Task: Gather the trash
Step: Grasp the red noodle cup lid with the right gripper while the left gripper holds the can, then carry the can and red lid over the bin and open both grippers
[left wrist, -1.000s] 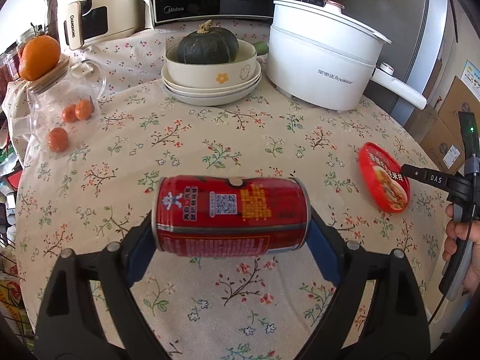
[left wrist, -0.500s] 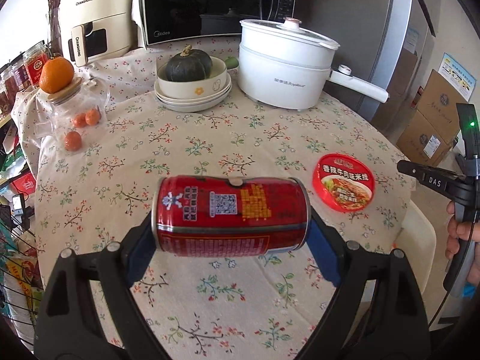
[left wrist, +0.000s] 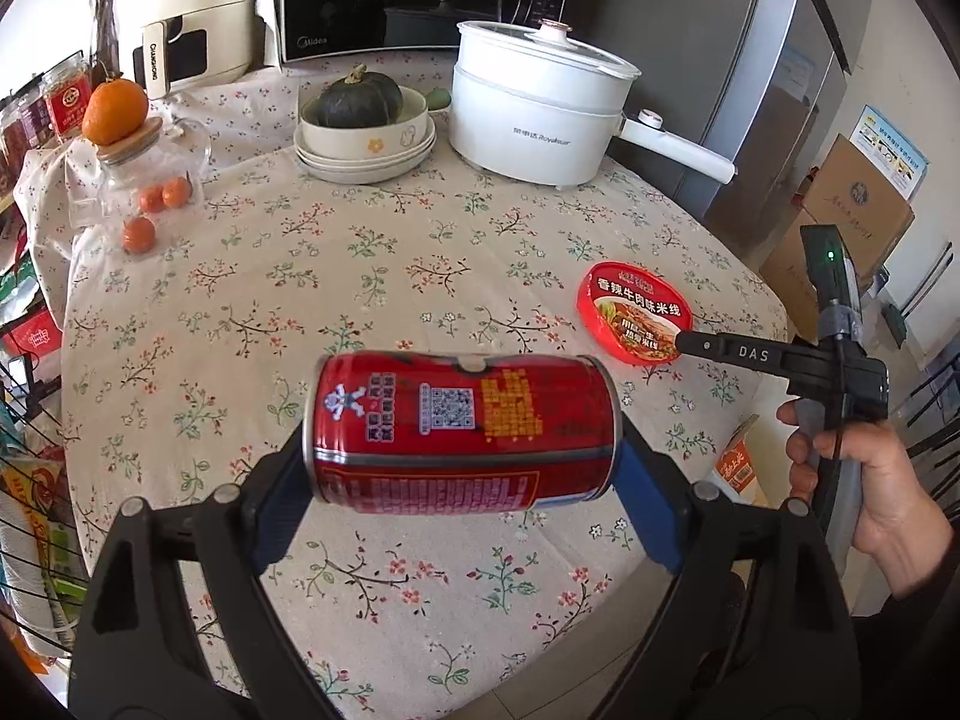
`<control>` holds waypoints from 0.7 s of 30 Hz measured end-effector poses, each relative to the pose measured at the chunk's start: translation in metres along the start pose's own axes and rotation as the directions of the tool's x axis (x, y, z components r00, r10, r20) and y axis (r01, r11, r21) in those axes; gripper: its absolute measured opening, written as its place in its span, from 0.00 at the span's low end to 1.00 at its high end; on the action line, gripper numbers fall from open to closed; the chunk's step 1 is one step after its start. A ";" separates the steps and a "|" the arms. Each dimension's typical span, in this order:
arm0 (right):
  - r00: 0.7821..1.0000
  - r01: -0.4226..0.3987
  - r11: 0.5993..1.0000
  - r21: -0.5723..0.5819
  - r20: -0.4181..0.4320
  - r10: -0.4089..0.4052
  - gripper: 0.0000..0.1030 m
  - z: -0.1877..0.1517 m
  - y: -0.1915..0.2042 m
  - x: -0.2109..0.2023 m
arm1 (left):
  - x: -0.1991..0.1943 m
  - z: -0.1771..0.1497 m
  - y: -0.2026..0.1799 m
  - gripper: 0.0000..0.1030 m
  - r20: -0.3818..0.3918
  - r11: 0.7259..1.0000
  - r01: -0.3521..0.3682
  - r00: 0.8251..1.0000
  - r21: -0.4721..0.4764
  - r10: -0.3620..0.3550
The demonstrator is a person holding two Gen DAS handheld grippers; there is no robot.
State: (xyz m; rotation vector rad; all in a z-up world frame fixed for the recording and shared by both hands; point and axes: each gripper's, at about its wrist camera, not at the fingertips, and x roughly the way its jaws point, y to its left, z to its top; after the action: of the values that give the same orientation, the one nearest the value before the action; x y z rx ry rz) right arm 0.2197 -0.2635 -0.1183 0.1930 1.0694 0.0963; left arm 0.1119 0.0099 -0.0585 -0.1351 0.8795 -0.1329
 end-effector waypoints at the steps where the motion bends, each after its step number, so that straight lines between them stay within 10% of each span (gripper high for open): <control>1: 1.000 -0.006 1.000 0.021 -0.007 0.006 0.50 0.002 -0.001 0.005 | 0.003 0.001 0.000 0.87 -0.003 1.000 0.000 1.000 0.004 0.000; 12: 0.998 0.061 0.998 0.028 0.015 -0.062 0.50 0.011 0.016 0.032 | 0.012 0.006 -0.011 0.87 0.003 0.997 -0.012 1.000 0.073 0.011; 21: 0.999 0.004 1.000 0.022 0.032 -0.005 0.19 0.013 0.013 0.018 | 0.010 0.004 -0.009 0.87 -0.002 0.997 -0.011 1.000 0.070 0.011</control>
State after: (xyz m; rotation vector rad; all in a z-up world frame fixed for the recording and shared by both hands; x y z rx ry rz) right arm 0.2398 -0.2487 -0.1253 0.2112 1.0395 0.0770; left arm 0.1207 -0.0004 -0.0623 -0.0643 0.8763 -0.1533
